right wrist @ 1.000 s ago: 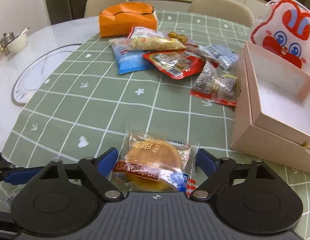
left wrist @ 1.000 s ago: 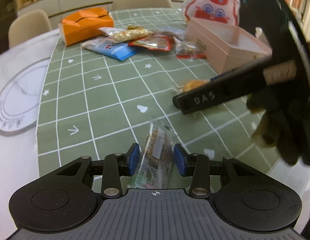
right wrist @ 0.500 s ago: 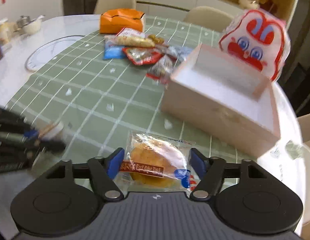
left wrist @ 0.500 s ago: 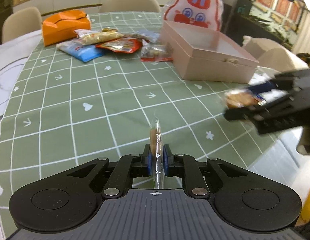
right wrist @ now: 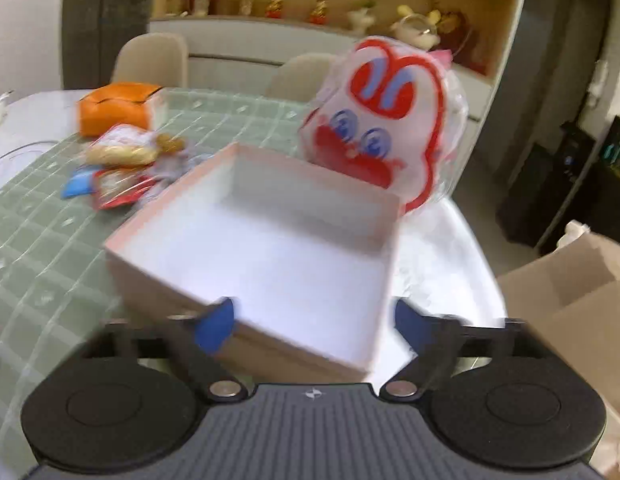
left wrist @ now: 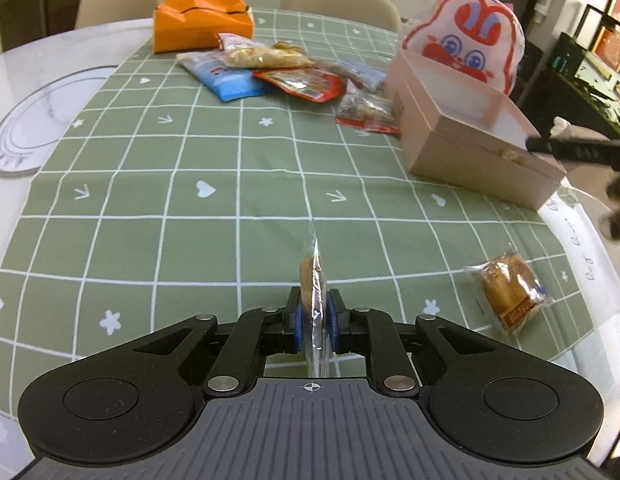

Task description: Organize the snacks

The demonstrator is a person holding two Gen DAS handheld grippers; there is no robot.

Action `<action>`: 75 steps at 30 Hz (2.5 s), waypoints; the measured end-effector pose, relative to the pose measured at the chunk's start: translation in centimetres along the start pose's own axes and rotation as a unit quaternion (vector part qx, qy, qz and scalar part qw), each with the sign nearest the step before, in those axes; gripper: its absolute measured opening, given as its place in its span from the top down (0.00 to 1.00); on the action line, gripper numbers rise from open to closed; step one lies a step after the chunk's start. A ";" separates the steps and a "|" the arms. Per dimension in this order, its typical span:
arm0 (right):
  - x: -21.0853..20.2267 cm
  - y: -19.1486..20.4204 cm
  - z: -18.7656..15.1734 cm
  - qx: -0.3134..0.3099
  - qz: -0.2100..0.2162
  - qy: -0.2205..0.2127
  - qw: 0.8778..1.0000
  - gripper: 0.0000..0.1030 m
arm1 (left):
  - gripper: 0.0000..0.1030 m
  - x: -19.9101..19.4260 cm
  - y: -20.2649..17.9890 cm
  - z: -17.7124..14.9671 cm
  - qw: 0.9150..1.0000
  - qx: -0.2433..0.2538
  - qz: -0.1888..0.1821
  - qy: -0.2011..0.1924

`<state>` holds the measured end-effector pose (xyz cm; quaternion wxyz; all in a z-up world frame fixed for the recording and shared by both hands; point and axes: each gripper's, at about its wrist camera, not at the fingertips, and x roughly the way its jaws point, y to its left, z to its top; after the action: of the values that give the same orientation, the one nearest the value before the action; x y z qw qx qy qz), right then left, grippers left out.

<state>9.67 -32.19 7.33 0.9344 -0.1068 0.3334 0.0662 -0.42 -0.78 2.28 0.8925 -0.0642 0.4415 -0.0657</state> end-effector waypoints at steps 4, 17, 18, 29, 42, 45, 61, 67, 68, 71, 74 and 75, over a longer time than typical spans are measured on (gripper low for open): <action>3.3 -0.1 0.8 -0.010 -0.058 0.015 0.998 0.19 | 0.84 -0.3 0.0 -0.1 1.000 0.005 0.015 0.005; 2.6 0.7 2.0 0.029 0.036 -0.008 0.999 0.19 | 0.79 -0.6 0.3 -0.1 0.999 0.030 -0.008 0.015; 1.6 0.5 2.0 0.037 0.051 -0.015 0.998 0.19 | 0.77 -0.6 0.2 -0.1 0.999 0.036 -0.009 0.018; -3.1 5.5 -5.0 0.067 0.235 0.106 0.964 0.18 | 0.76 -0.1 -0.1 0.6 0.998 0.045 -0.016 0.039; -3.4 7.9 -8.0 0.057 0.168 0.088 0.980 0.14 | 0.77 0.6 0.7 1.1 0.999 0.022 -0.035 0.027; -3.6 8.5 -8.3 0.067 0.152 0.089 0.982 0.08 | 0.77 0.5 0.7 1.0 0.999 0.015 -0.030 0.023; -6.3 7.8 -7.2 0.013 0.131 0.076 0.988 0.37 | 0.85 -2.3 -3.2 3.6 0.995 0.047 -0.073 -0.056; -9.0 5.6 -1.3 0.002 0.124 -0.025 0.992 0.37 | 0.85 -3.7 -7.4 11.0 0.982 0.086 -0.127 -0.111; -9.1 5.2 -0.3 0.003 0.123 -0.036 0.992 0.37 | 0.85 -3.7 -8.1 12.6 0.979 0.094 -0.134 -0.122; -8.5 4.2 3.0 0.002 0.113 -0.070 0.991 0.36 | 0.85 -3.5 -10.0 17.7 0.970 0.113 -0.154 -0.149; -6.1 3.2 5.9 0.008 0.088 -0.083 0.993 0.28 | 0.83 -1.2 -11.3 23.1 0.971 0.099 -0.170 -0.136; -5.0 2.9 6.5 0.013 0.085 -0.072 0.994 0.20 | 0.82 0.4 -11.3 24.0 0.971 0.090 -0.178 -0.130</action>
<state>9.26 -28.07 15.00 0.9483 -0.0612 0.2736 0.1489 18.23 -10.60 18.36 0.9183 -0.0693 0.2953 -0.2545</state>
